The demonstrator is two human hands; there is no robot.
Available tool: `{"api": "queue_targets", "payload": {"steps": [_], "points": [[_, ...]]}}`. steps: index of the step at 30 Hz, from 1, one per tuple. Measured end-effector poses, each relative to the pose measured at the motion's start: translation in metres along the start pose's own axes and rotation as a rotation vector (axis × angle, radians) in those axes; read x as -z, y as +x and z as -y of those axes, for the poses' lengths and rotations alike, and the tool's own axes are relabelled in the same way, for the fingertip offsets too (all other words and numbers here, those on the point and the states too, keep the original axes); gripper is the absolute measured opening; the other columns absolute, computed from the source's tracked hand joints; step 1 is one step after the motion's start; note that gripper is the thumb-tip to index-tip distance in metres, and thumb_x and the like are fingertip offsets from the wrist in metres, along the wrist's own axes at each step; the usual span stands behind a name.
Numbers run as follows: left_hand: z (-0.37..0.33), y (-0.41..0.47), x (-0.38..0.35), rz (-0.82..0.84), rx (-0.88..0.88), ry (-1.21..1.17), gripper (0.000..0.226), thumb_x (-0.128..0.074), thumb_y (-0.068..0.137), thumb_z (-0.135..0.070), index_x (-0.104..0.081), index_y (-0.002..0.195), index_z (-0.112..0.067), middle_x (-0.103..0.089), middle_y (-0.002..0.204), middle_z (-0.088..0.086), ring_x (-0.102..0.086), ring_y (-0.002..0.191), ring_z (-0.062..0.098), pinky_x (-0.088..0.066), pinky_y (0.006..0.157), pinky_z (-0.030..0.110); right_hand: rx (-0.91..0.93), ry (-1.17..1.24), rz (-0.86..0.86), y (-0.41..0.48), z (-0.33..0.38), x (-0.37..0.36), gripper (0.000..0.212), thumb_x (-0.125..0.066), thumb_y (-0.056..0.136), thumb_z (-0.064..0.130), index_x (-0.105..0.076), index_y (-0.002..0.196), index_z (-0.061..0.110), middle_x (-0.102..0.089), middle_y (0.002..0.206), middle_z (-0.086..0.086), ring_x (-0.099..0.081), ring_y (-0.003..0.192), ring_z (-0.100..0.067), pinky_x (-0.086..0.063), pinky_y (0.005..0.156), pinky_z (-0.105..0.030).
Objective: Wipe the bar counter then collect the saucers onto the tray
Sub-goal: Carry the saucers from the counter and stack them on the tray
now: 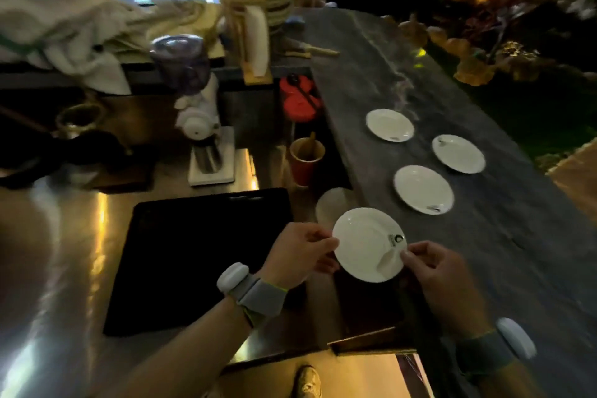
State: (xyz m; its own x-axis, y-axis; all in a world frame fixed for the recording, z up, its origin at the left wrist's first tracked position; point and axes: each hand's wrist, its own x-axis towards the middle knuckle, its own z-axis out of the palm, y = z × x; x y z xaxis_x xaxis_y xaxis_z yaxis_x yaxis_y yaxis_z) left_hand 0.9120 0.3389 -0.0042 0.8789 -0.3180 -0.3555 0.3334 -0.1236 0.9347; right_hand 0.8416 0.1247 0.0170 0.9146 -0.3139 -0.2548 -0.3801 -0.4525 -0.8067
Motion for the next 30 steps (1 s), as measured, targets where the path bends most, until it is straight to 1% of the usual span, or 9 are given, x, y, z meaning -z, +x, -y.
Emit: {"api": "queue_targets", "payload": {"steps": [3, 6, 8, 12, 20, 22, 26, 28, 30], "points": [[0.012, -0.016, 0.042, -0.109, -0.016, 0.023, 0.012, -0.062, 0.090, -0.014, -0.070, 0.093, -0.006, -0.074, 0.081, 0.011, -0.072, 0.067, 0.019, -0.059, 0.062, 0.025, 0.059, 0.006, 0.091, 0.004, 0.022, -0.040, 0.005, -0.062, 0.091, 0.021, -0.067, 0.090, 0.019, -0.073, 0.072, -0.001, -0.070, 0.062, -0.012, -0.055, 0.059, -0.026], [0.029, -0.030, 0.092, -0.210, -0.010, -0.014, 0.013, -0.062, 0.090, -0.011, -0.070, 0.094, -0.002, -0.072, 0.077, 0.012, -0.070, 0.061, 0.016, -0.058, 0.059, 0.022, 0.127, -0.039, 0.162, 0.009, 0.040, -0.090, 0.006, -0.062, 0.092, 0.020, -0.066, 0.091, 0.015, -0.073, 0.072, -0.001, -0.070, 0.060, -0.010, -0.054, 0.053, -0.020], [0.044, -0.039, 0.129, -0.277, 0.001, -0.052, 0.013, -0.063, 0.090, -0.009, -0.070, 0.093, 0.001, -0.071, 0.074, 0.011, -0.068, 0.057, 0.014, -0.057, 0.056, 0.021, 0.180, -0.082, 0.196, 0.012, 0.053, -0.128, 0.007, -0.062, 0.092, 0.018, -0.066, 0.089, 0.013, -0.072, 0.068, -0.003, -0.068, 0.056, -0.011, -0.055, 0.053, -0.022], [0.072, -0.050, 0.188, -0.366, 0.029, -0.126, 0.007, -0.065, 0.088, -0.008, -0.071, 0.085, -0.009, -0.072, 0.066, 0.004, -0.069, 0.059, 0.016, -0.056, 0.056, 0.023, 0.227, -0.077, 0.284, 0.019, 0.070, -0.194, 0.010, -0.063, 0.091, 0.013, -0.066, 0.082, 0.011, -0.070, 0.059, -0.006, -0.065, 0.051, -0.013, -0.054, 0.054, -0.029], [0.135, -0.041, 0.284, -0.434, 0.282, -0.334, 0.007, -0.060, 0.090, -0.003, -0.065, 0.085, -0.002, -0.068, 0.052, 0.000, -0.065, 0.046, 0.010, -0.056, 0.049, 0.020, 0.117, -0.033, 0.456, 0.028, 0.075, -0.313, 0.011, -0.058, 0.094, 0.008, -0.064, 0.088, 0.001, -0.070, 0.067, -0.005, -0.060, 0.049, -0.004, -0.047, 0.049, -0.017], [0.150, -0.032, 0.304, -0.434, 0.335, -0.346, 0.004, -0.059, 0.091, -0.002, -0.062, 0.089, -0.001, -0.067, 0.050, -0.001, -0.064, 0.043, 0.008, -0.055, 0.048, 0.019, 0.070, -0.029, 0.466, 0.036, 0.070, -0.341, 0.010, -0.059, 0.094, 0.009, -0.064, 0.087, 0.003, -0.070, 0.068, -0.004, -0.061, 0.050, -0.005, -0.047, 0.050, -0.018], [0.168, -0.011, 0.325, -0.484, 0.392, -0.302, 0.010, -0.058, 0.091, -0.001, -0.061, 0.100, 0.002, -0.065, 0.053, 0.005, -0.060, 0.037, 0.006, -0.052, 0.042, 0.019, -0.011, -0.018, 0.441, 0.054, 0.065, -0.378, 0.013, -0.062, 0.091, 0.008, -0.064, 0.078, 0.010, -0.069, 0.066, -0.009, -0.063, 0.056, -0.019, -0.045, 0.055, -0.030], [0.178, 0.003, 0.336, -0.523, 0.409, -0.268, 0.017, -0.059, 0.090, 0.000, -0.062, 0.105, 0.006, -0.063, 0.067, 0.014, -0.059, 0.036, 0.005, -0.051, 0.041, 0.018, -0.025, -0.041, 0.426, 0.063, 0.064, -0.395, 0.013, -0.063, 0.090, 0.010, -0.065, 0.077, 0.013, -0.070, 0.067, -0.008, -0.064, 0.056, -0.017, -0.047, 0.057, -0.029], [0.188, 0.016, 0.350, -0.542, 0.419, -0.247, 0.018, -0.061, 0.088, 0.001, -0.063, 0.104, 0.009, -0.064, 0.066, 0.013, -0.060, 0.036, 0.006, -0.050, 0.039, 0.017, -0.043, -0.056, 0.413, 0.073, 0.063, -0.412, 0.013, -0.063, 0.090, 0.012, -0.065, 0.077, 0.015, -0.071, 0.066, -0.005, -0.064, 0.055, -0.015, -0.049, 0.057, -0.029]]}}
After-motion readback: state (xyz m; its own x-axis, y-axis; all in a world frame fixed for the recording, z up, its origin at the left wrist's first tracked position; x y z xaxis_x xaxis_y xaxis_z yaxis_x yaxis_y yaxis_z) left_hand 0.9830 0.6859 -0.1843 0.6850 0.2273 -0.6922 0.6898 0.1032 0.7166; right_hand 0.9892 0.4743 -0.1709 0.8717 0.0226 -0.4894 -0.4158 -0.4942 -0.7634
